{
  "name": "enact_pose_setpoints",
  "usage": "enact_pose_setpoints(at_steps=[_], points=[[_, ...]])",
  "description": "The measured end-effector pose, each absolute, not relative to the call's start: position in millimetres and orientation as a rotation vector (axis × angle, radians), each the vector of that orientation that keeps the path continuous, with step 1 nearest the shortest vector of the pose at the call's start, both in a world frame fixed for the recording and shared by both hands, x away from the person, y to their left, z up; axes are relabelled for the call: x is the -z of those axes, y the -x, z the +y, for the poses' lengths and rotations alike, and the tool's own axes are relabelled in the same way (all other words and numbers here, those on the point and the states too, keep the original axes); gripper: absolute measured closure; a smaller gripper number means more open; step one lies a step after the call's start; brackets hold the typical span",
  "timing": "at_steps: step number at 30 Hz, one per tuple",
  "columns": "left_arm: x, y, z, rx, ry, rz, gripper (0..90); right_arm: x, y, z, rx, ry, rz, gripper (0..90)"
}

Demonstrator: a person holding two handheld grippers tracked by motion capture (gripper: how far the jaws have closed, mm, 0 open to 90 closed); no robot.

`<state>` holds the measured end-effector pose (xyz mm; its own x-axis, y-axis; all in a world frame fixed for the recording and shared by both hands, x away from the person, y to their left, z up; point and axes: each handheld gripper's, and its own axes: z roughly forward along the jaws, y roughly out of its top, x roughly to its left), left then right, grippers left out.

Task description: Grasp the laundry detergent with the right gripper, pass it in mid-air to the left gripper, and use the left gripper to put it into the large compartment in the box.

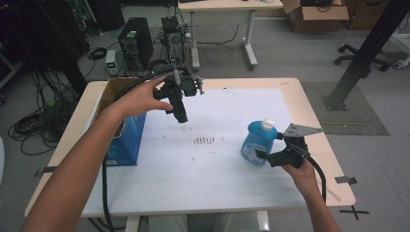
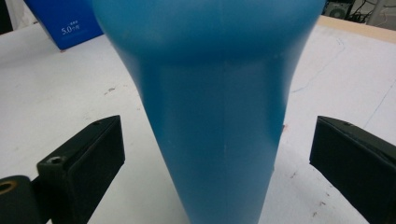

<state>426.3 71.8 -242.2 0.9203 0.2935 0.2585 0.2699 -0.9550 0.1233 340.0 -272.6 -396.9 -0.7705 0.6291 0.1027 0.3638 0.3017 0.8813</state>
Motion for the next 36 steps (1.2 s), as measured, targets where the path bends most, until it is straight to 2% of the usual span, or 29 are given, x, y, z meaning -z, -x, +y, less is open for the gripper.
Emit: enact_pose_setpoints(at_steps=[9, 12, 36], points=[[242.5, -425.9, 74.8, -0.423, -2.993, 0.451, 5.3, 398.7, -341.9, -268.8, -1.471, -0.889, 2.296, 6.4], [243.3, -426.2, 75.7, -0.421, -2.993, 0.453, 5.4, 399.3, -341.5, -267.2, -1.470, -0.872, 2.290, 11.2], [243.8, -426.1, 75.0, -0.420, -2.989, 0.451, 5.4, 399.5, -339.0, -266.6, -1.466, -0.836, 2.291, 33.9]])
